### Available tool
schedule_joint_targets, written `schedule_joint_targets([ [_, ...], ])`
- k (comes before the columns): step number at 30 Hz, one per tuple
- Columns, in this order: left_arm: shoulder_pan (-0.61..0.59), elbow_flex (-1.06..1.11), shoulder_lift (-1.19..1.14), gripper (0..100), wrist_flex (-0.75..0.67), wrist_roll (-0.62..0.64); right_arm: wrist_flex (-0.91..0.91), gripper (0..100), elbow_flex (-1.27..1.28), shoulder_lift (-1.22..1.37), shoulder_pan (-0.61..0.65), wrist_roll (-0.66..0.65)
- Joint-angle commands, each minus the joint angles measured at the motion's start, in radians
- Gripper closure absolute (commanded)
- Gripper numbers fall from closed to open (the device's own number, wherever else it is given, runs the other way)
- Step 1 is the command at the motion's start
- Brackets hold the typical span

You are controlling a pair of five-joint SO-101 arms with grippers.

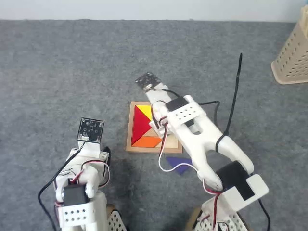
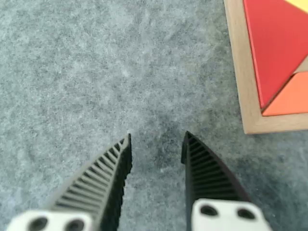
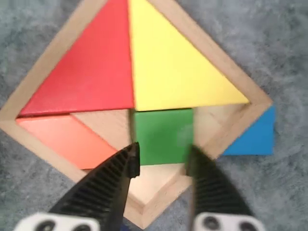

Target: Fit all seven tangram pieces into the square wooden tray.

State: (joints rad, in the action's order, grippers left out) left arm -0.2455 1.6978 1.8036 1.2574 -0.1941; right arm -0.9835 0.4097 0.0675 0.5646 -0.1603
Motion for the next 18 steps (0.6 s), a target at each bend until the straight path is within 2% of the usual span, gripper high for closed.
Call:
schedule_joint_targets([
  [1,0.002,-0.012,0.006,83,0.005,-0.005,-0.012,95.4,-0.066,-0.028,-0.048,0.028],
  [6,0.002,-0.012,0.006,83,0.005,-0.005,-0.012,78.6,-0.066,-0.027,-0.044,0.044],
  [13,0.002,-0.012,0.006,83,0.005,-0.005,-0.033,78.3,-0.060,-0.025,-0.113,0.041],
  [15,0.002,-0.012,0.006,83,0.005,-0.005,-0.119,82.7,-0.060,-0.028,-0.140,0.005],
  [17,0.002,-0.012,0.006,83,0.005,-0.005,-0.168,96.2,-0.055,-0.030,-0.162,-0.015],
  [18,0.002,-0.012,0.006,83,0.005,-0.005,-0.165,99.8,-0.043,-0.036,-0.174,-0.015],
])
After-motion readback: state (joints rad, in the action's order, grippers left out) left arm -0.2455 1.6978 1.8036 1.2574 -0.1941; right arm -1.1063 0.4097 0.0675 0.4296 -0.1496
